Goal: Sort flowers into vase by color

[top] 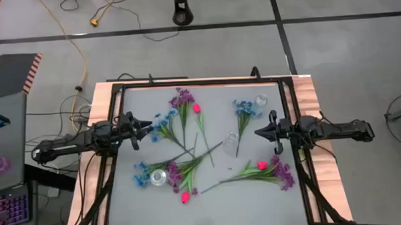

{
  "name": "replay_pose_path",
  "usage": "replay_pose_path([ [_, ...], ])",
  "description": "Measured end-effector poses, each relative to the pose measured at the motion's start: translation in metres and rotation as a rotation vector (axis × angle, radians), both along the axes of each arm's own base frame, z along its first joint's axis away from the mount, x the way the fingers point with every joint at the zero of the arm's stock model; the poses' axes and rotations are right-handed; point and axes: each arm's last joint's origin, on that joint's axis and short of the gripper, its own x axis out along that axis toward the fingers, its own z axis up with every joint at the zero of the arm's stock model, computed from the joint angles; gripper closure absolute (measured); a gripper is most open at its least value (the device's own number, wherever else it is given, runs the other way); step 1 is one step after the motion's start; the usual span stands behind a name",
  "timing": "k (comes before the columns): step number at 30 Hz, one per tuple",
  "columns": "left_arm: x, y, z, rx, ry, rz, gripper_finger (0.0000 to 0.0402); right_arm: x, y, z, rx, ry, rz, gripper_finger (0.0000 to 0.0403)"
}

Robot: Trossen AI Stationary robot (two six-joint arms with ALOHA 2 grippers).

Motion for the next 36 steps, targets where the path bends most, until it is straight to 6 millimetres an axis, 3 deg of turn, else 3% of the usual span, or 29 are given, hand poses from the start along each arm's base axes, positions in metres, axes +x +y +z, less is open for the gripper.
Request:
replay_pose_path([
  [29,0.0000,0.0000,0.0000,0.000,0.000,0.000,0.0264,0.0000,0.0000,-0.0001,-0.001,0.001,0.000,0.0367],
  [36,0.0000,0.0000,0.0000,0.000,0.000,0.000,0.0264,0.0000,0.0000,0.0000,-0.154,0.004,-0.003,0.0367],
])
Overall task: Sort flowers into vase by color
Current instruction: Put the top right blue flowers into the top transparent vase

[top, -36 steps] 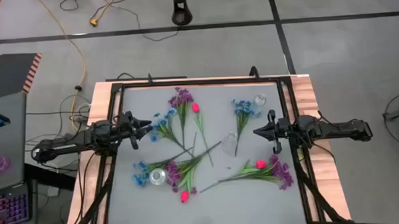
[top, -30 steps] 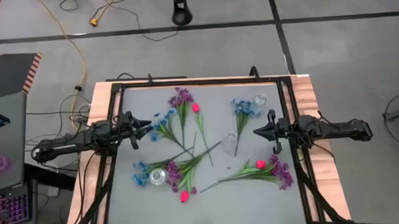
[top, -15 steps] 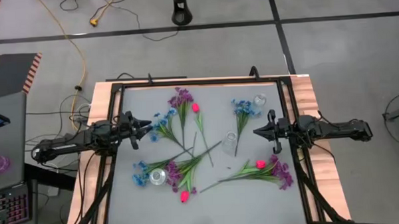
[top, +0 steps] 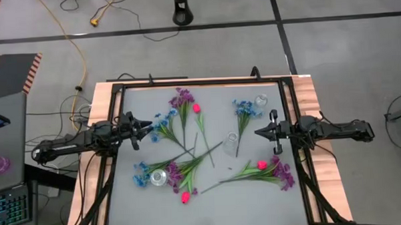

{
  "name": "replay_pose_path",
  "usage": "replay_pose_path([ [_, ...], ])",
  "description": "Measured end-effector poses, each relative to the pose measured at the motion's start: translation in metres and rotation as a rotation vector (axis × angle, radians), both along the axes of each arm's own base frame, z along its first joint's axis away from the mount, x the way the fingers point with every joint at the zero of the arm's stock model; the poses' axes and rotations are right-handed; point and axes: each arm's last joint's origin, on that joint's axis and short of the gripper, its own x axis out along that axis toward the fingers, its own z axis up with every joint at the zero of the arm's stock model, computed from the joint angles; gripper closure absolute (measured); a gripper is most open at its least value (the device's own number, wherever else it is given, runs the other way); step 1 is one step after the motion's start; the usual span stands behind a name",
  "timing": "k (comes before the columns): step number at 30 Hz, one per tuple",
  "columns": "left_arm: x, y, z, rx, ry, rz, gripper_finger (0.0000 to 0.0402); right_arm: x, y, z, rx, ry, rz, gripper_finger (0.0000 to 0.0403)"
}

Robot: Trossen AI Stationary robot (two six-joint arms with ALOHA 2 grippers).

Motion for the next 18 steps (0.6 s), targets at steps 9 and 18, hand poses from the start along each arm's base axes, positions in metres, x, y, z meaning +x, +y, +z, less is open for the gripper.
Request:
replay_pose_path([
  [9,0.000,0.000,0.000,0.000,0.000,0.000,0.0264,0.000,0.000,0.002,0.013,-0.022,-0.004,0.0367],
  [18,0.000,0.000,0.000,0.000,0.000,0.000,0.0264,-0.001,0.000,0.011,0.111,-0.116,0.004,0.0367],
])
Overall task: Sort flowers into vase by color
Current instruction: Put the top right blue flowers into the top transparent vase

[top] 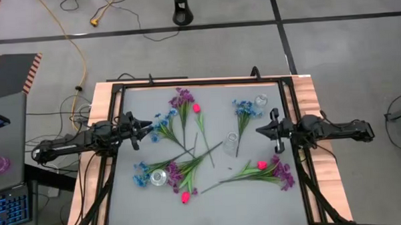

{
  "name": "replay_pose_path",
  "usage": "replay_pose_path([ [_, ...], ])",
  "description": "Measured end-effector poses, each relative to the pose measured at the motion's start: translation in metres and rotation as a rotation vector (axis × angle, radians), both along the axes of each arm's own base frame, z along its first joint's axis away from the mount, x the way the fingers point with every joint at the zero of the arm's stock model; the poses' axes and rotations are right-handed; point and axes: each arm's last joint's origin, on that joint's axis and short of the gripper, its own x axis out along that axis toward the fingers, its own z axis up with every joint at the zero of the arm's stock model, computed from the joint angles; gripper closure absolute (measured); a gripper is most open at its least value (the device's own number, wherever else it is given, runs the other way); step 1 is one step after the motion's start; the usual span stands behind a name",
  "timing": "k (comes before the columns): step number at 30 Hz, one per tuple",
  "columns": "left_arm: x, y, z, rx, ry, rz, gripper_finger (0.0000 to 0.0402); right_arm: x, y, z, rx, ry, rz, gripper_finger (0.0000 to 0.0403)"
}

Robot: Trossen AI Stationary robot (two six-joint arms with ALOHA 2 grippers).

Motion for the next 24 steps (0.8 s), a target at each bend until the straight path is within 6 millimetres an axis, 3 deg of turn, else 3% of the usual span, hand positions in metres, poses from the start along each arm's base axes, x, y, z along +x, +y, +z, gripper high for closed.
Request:
replay_pose_path([
  [5,0.000,0.000,0.000,-0.013,-0.004,0.001,0.0264,-0.001,0.000,0.007,0.020,-0.078,-0.009,0.0367],
  [11,0.000,0.000,0.000,0.005,0.001,-0.001,0.0264,-0.004,-0.003,0.016,0.210,-0.158,-0.065,0.0349],
  [18,0.000,0.000,0.000,-0.005,-0.002,0.000,0.0264,-0.008,-0.003,0.032,0.434,-0.221,-0.009,0.0266],
  [24,0.000,0.000,0.000,-0.006,-0.002,0.001,0.0264,-0.011,-0.003,0.041,0.467,-0.255,0.008,0.0189],
])
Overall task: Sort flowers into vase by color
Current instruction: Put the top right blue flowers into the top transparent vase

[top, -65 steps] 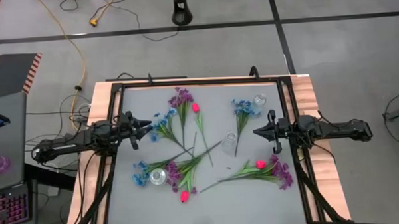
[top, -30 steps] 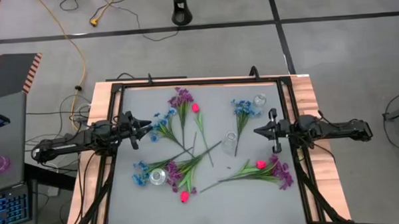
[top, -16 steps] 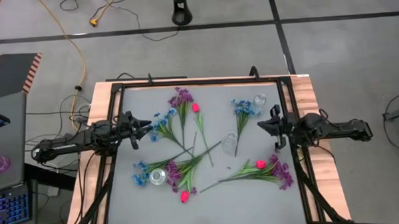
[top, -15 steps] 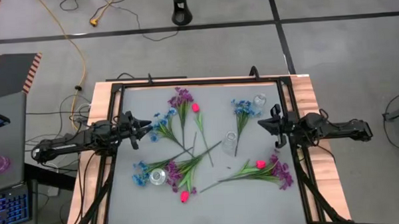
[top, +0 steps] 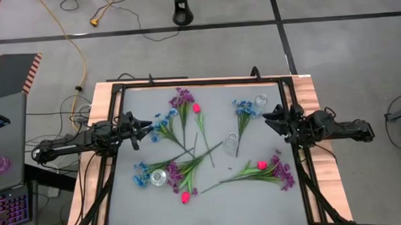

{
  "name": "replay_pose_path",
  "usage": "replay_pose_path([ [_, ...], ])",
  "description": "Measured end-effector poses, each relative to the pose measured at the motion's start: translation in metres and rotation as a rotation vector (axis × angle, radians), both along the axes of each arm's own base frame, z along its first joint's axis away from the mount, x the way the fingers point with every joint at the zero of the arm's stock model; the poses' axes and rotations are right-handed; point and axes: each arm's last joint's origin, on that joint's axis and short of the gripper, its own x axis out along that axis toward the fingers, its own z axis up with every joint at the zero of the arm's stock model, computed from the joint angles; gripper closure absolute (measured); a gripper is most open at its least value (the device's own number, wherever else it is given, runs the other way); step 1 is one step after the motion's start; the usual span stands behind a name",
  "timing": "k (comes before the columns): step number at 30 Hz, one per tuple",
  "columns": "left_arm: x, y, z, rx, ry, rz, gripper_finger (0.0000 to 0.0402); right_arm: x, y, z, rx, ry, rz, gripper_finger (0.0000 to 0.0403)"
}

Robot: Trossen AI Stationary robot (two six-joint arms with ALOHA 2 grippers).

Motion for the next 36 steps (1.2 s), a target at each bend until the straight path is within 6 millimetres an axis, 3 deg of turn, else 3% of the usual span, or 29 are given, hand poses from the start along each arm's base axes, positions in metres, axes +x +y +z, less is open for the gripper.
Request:
replay_pose_path([
  [5,0.000,0.000,0.000,0.000,0.000,0.000,0.0264,-0.004,0.000,0.011,-0.006,-0.039,-0.003,0.0163],
  [15,0.000,0.000,0.000,0.000,0.000,0.000,0.0264,0.000,-0.002,0.050,0.015,-0.020,-0.053,0.0174],
  [22,0.000,0.000,0.000,-0.001,0.000,0.000,0.0264,0.027,-0.002,0.085,0.020,0.205,-0.082,0.0180],
  [27,0.000,0.000,0.000,0.000,-0.001,0.000,0.0264,0.039,-0.005,0.100,0.159,0.480,-0.191,0.0186],
  [32,0.000,0.000,0.000,0.000,0.000,0.000,0.0264,0.050,-0.007,0.099,0.350,0.698,-0.317,0.0197],
  [36,0.000,0.000,0.000,0.018,0.005,0.001,0.0264,0.060,-0.011,0.085,0.516,0.798,-0.397,0.0206],
])
